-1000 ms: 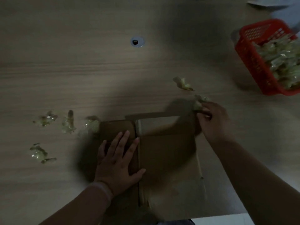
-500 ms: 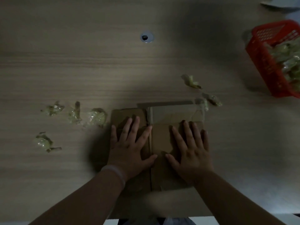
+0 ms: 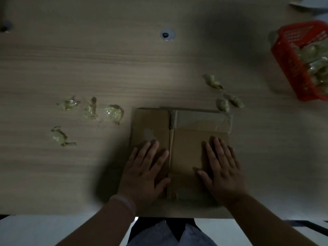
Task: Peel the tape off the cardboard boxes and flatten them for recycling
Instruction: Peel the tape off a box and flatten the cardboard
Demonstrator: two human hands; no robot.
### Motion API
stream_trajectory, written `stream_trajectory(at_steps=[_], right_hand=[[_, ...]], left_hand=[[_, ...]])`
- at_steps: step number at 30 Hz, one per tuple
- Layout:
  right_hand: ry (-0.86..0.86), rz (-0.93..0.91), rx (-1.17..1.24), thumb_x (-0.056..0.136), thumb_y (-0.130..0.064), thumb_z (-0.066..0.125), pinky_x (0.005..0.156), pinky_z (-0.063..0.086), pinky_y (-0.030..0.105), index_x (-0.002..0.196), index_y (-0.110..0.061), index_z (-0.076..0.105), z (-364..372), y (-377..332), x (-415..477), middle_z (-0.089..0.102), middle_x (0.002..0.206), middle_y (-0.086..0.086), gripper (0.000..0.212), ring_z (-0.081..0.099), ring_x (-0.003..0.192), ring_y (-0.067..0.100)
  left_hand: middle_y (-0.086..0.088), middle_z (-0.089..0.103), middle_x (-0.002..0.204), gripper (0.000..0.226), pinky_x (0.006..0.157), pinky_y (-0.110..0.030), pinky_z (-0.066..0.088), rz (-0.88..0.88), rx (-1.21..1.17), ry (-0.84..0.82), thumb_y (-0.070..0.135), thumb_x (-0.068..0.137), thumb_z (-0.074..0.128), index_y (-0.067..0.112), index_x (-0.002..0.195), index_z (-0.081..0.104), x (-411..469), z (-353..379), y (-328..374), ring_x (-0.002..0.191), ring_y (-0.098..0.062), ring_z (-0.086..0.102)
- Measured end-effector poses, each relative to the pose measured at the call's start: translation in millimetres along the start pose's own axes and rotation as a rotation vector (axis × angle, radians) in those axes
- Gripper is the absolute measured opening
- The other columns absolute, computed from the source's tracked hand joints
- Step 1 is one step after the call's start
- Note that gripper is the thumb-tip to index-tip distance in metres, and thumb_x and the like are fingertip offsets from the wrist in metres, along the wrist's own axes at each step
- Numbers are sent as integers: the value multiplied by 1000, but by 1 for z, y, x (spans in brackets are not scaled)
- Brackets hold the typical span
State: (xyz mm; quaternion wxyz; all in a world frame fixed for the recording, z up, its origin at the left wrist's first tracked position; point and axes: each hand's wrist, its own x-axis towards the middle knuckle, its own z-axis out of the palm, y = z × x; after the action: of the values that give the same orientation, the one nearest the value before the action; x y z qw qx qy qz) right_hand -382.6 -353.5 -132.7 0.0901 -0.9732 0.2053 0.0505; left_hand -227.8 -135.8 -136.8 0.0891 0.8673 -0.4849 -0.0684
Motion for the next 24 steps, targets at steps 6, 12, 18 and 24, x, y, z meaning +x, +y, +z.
stream_trajectory(at_steps=[6,12,18,24], right_hand=[[18,16,-3,92,-59,32,118,19,47,151,-13,26,5,-1,0,19,159,13,74,16,147,27],[-84,29,235,94,-44,42,120,7,39,152,-22,13,-9,6,-5,-2,160,-1,68,0,149,20],[-71,507,242,85,-60,54,114,19,42,149,-22,28,-21,8,-46,24,151,7,79,19,136,28],[-144,728,568,83,-49,66,96,43,41,131,-15,46,-30,8,-59,51,127,10,62,47,115,29]], left_hand=[[-5,10,161,74,116,-54,11,-16,28,-70,66,83,40,35,149,25,0,2,0,148,-25,8],[-4,21,157,59,114,-49,25,-126,-243,-33,44,91,48,22,145,39,-3,-10,-4,146,-22,18],[-14,48,133,84,93,-44,44,-726,-171,12,56,74,70,16,142,40,-31,-30,17,117,-34,45],[-12,58,118,78,92,-46,50,-1003,-523,-102,46,66,82,13,130,50,-41,-34,31,107,-34,56]])
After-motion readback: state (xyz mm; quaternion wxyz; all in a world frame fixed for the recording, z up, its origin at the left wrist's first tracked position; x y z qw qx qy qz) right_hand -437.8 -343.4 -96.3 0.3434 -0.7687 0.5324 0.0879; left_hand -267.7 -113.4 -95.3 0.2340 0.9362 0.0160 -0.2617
